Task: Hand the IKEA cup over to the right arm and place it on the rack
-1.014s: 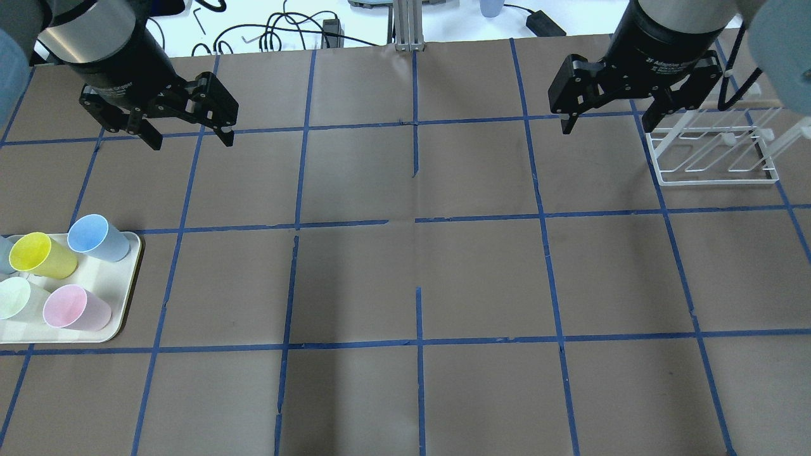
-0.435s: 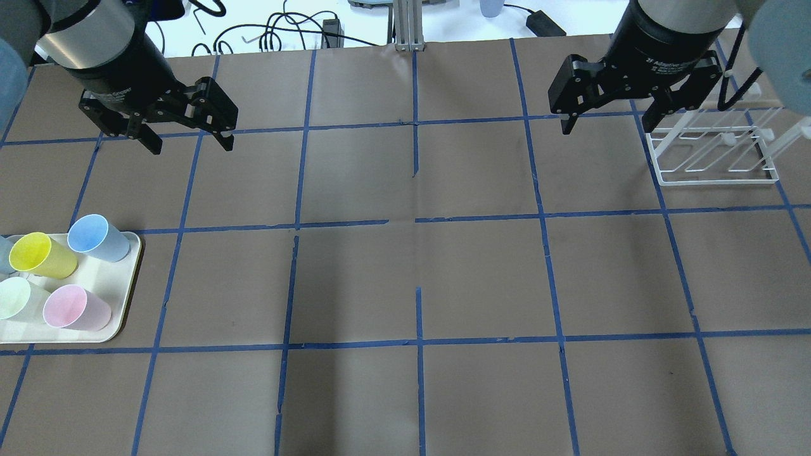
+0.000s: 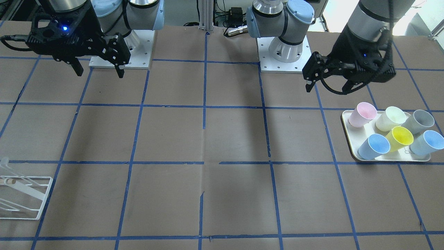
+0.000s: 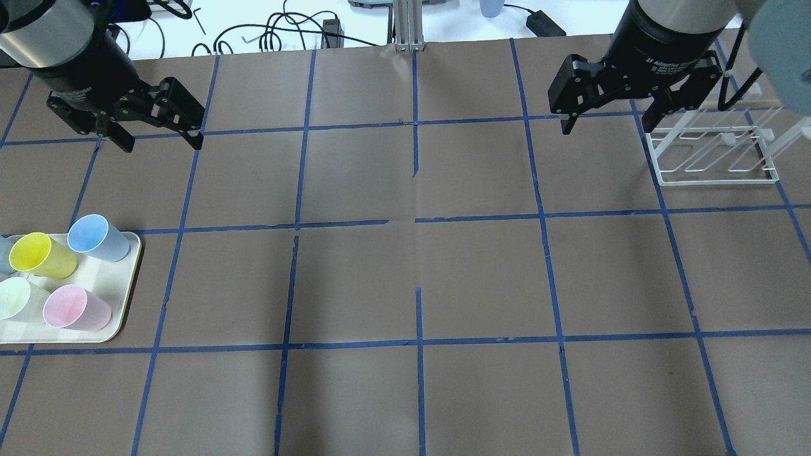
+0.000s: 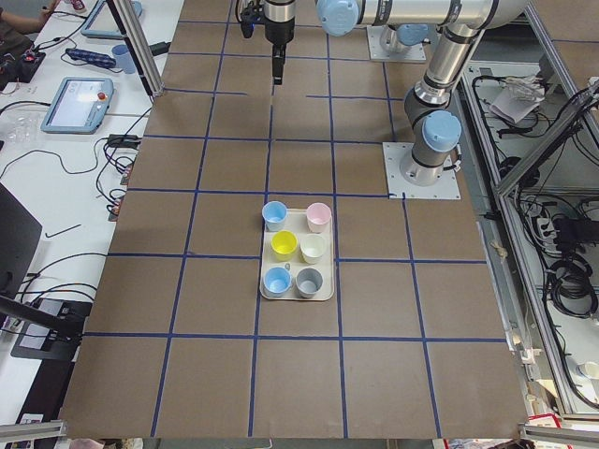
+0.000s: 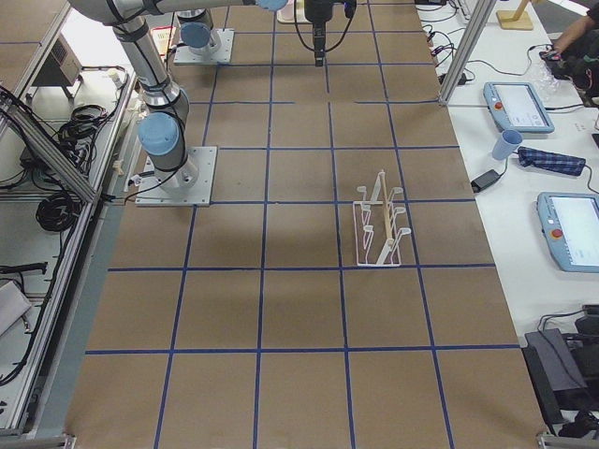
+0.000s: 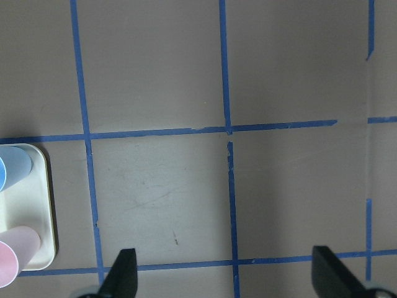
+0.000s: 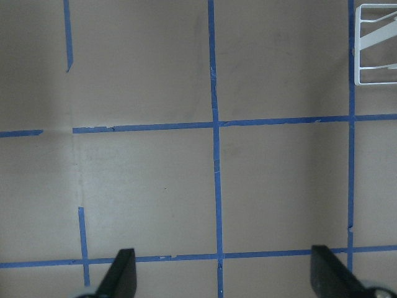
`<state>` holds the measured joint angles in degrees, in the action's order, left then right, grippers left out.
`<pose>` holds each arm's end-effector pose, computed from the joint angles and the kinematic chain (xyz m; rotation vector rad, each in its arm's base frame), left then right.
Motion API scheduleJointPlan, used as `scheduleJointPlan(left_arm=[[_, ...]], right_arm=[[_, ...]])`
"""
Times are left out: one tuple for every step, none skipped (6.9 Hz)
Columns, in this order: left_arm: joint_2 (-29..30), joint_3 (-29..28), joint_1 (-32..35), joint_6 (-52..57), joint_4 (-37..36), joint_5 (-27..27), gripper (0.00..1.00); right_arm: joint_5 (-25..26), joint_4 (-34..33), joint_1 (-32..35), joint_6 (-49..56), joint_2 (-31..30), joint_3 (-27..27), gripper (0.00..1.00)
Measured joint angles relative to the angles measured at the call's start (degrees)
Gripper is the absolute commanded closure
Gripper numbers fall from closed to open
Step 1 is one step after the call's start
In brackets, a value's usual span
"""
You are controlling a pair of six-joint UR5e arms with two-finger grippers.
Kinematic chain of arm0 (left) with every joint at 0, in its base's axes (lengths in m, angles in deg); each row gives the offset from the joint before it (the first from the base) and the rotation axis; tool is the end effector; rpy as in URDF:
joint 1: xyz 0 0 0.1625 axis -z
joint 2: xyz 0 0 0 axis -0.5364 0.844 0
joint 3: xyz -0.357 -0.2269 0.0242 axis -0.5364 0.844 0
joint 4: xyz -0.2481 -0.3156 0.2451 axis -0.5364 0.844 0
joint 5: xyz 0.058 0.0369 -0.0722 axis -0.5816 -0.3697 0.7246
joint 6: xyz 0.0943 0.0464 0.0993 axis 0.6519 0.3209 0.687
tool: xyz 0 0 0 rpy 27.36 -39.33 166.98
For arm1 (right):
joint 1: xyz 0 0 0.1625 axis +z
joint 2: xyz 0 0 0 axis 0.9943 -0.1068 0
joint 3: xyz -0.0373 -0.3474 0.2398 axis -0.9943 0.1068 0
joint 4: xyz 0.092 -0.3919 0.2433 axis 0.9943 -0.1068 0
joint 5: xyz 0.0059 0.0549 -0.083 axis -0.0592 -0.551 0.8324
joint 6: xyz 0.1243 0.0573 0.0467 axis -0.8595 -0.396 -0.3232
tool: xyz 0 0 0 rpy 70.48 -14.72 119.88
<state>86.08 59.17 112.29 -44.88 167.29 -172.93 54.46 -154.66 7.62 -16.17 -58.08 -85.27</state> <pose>-0.0409 -0.5644 0.4580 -0.0382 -3.1008 0.0402 0.1470 -0.5357 0.4911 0.0508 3.1390 -0.1047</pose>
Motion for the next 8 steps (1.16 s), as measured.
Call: scheduleJointPlan(left_arm=[[0.97, 0.08, -2.67, 2.31, -0.12, 0.89, 0.00], [2.27, 0.12, -4.88, 6.15, -0.39, 1.22, 0.00], [3.83, -0.13, -7.48, 10.92, -0.60, 1.27, 0.00], [5.61, -0.54, -10.90, 17.02, -0.98, 1.22, 0.00], [7.74, -0.64, -14.88, 24.24, -2.49, 1.04, 0.00], [10.27, -0.74, -18.51, 29.94, -4.64, 0.78, 0.00], [13.05, -1.06, -21.34, 34.93, -6.77, 0.15, 0.00], [15.52, -1.00, -23.05, 39.25, -9.72, -1.10, 0.00]], right_arm=[[0.02, 0.00, 0.00, 0.00, 0.00, 0.00, 0.00], [0.03, -0.01, -0.01, 0.00, 0.00, 0.00, 0.00], [0.06, 0.01, -0.03, 0.00, 0.00, -0.02, 0.00], [0.06, 0.01, -0.02, 0.00, 0.00, -0.09, 0.00], [-0.02, -0.02, -0.01, 0.00, 0.00, -0.13, 0.00], [-0.07, -0.04, 0.00, 0.00, 0.00, -0.16, 0.00], [-0.09, -0.05, 0.00, 0.00, 0.00, -0.17, 0.00], [-0.11, -0.05, 0.00, 0.00, 0.00, -0.16, 0.00]])
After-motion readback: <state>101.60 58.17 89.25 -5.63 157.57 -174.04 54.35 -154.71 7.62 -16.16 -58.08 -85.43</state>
